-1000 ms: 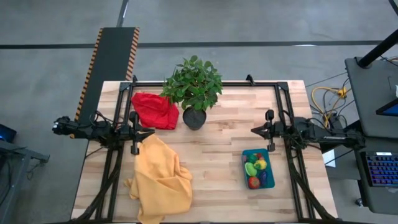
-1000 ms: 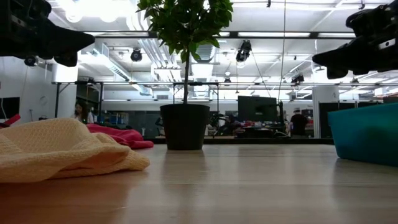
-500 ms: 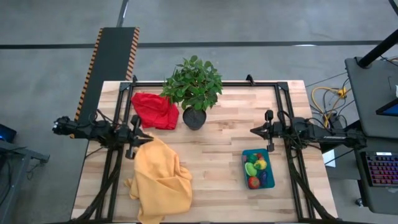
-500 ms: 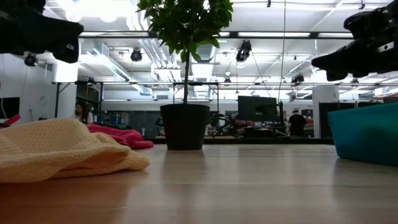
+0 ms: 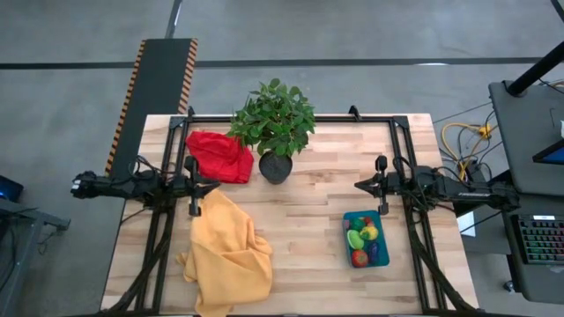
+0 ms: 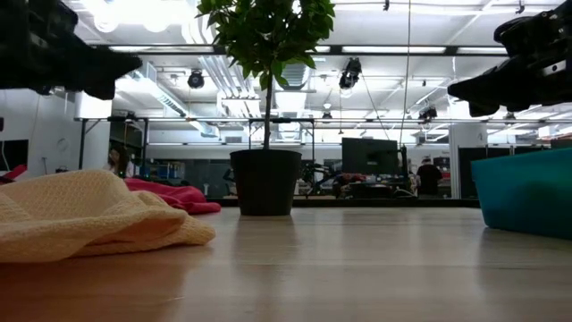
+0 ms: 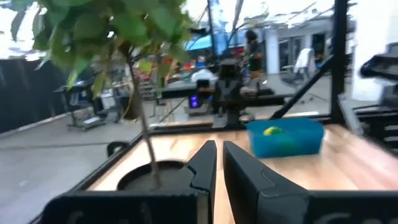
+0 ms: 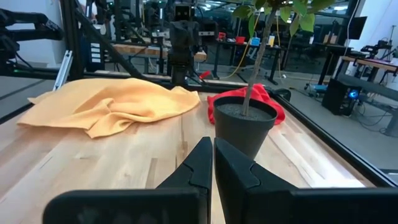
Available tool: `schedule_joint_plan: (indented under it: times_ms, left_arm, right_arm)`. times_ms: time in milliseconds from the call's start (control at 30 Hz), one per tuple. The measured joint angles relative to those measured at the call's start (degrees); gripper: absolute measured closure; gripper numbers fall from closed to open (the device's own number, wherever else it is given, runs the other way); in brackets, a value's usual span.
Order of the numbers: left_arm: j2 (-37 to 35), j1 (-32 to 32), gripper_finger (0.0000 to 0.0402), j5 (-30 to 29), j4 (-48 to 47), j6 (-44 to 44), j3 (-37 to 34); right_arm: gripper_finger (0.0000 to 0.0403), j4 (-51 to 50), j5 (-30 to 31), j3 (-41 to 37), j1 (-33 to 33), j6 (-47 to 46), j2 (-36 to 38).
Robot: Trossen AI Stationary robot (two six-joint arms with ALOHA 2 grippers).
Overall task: Pick and placing Produce into tupperware
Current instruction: Return to Home Position
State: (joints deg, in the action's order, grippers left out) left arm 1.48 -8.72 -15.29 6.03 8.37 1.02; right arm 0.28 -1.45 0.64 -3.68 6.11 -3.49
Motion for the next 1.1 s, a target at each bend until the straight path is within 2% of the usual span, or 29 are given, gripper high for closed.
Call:
schedule_joint_plan:
  times_ms: [133,267,600,733,1100]
  left_arm:
    - [0.0,2.7,0.0387,0.1,-2.5,-2.7,-0.5]
    - [0.0,3.5,0.0387,2.8,-2.9,-2.4,-0.5]
    - [1.0,5.9,0.0387,3.2,-3.4,-3.5,-0.6]
    - [2.7,6.1,0.0387,5.6,-3.7,-5.1,-0.6]
    - [3.6,6.1,0.0387,6.6,-3.9,-3.5,-0.7]
  right_arm:
    - [0.0394,0.0,0.0,0.0,0.0,0.1,0.0]
    - [0.0394,0.0,0.0,0.0,0.0,0.2,0.0]
    - [0.0394,0.4,0.0,0.0,0.0,2.1,0.0]
    - [0.0394,0.3,0.0,0.0,0.0,2.0,0.0]
    - [0.0394,0.6,-0.6,0.0,0.0,0.4,0.0]
